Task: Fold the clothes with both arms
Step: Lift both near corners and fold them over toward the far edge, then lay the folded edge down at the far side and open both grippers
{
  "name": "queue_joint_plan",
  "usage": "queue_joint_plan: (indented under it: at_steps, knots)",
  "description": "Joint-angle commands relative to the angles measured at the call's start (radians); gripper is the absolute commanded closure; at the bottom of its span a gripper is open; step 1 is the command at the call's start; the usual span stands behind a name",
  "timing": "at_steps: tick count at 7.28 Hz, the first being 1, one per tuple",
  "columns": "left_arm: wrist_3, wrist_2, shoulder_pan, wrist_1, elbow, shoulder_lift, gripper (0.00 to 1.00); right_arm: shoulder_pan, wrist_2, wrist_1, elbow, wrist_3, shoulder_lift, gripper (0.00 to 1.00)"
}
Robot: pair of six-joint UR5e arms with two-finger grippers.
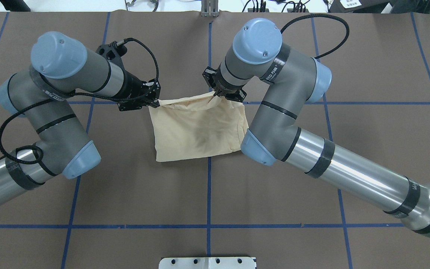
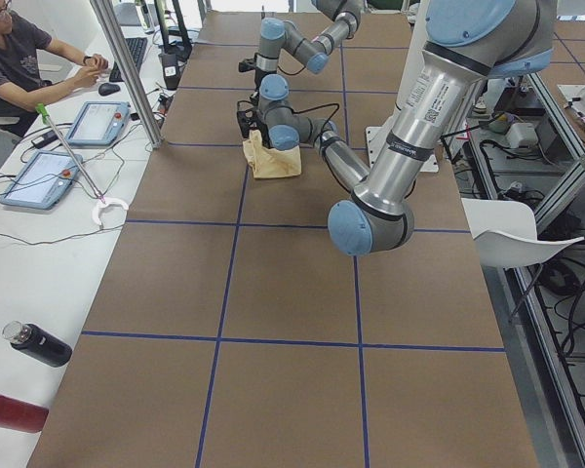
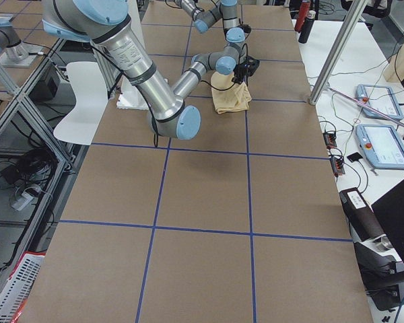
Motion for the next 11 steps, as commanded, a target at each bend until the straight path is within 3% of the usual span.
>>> queue_joint_plan:
  at_steps: [1, 5, 11]
  knots:
    - [0.003, 0.002, -0.005, -0.107, 0.098, -0.007, 1.00, 0.003, -0.028, 0.082, -0.151, -0.003, 0.058, 1.00]
    - [0.003, 0.005, -0.004, -0.145, 0.200, -0.049, 1.00, 0.000, -0.060, 0.084, -0.257, -0.035, 0.099, 1.00]
    - [0.001, 0.005, 0.002, -0.230, 0.269, -0.049, 1.00, -0.025, -0.063, 0.107, -0.273, -0.047, 0.099, 1.00]
